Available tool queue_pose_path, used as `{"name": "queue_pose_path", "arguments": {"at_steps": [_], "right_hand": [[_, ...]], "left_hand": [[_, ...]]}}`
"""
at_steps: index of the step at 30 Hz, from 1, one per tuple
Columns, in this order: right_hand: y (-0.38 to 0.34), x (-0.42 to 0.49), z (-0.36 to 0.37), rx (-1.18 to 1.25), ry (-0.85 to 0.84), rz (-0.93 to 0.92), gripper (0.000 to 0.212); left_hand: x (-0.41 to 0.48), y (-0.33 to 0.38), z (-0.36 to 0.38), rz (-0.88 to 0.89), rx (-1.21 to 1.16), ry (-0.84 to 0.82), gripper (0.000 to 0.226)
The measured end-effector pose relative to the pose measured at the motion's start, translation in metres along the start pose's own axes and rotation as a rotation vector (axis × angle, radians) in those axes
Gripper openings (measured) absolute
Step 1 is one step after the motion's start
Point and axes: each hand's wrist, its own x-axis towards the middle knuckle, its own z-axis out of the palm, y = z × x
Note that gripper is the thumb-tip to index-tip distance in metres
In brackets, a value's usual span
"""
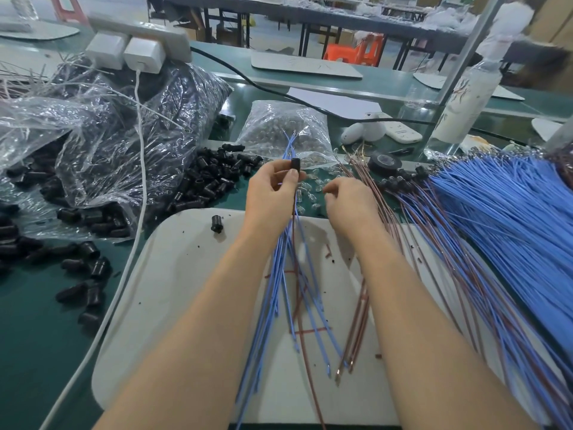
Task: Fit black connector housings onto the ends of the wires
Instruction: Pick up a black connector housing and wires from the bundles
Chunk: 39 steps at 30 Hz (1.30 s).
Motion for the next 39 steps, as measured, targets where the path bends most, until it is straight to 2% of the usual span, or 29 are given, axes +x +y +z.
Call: {"name": "queue_pose_path", "arguments": {"at_steps": [3, 6, 11, 15, 22, 39], "right_hand": [[0.0, -0.005, -0.012, 0.402, 0.113, -0.02, 0.016], [-0.002, -0.016, -0.027, 0.754, 0.137, -0.028, 0.009], [-0.001, -0.032, -0.024, 0.925, 0.164, -0.099, 0.007], [-0.002, -0.034, -0.022, 0.877, 0.187, -0.154, 0.014], [-0.001, -0.038, -0.023, 0.701, 0.259, -0.225, 0.012], [-0.003, -0.041, -0.025, 0.575, 0.284, -0.261, 0.01]], "left_hand": [[-0.001, -0.001, 0.002, 0.03, 0.07, -0.044, 0.018], [-0.005, -0.002, 0.005, 0.076, 0.147, -0.11, 0.021], [-0.01, -0.003, 0.007, 0.123, 0.184, -0.157, 0.026], [-0.01, -0.003, 0.007, 0.133, 0.195, -0.167, 0.027], [-0.01, -0.003, 0.006, 0.159, 0.241, -0.174, 0.025], [-0.013, -0.001, 0.005, 0.24, 0.385, -0.184, 0.024]]}}
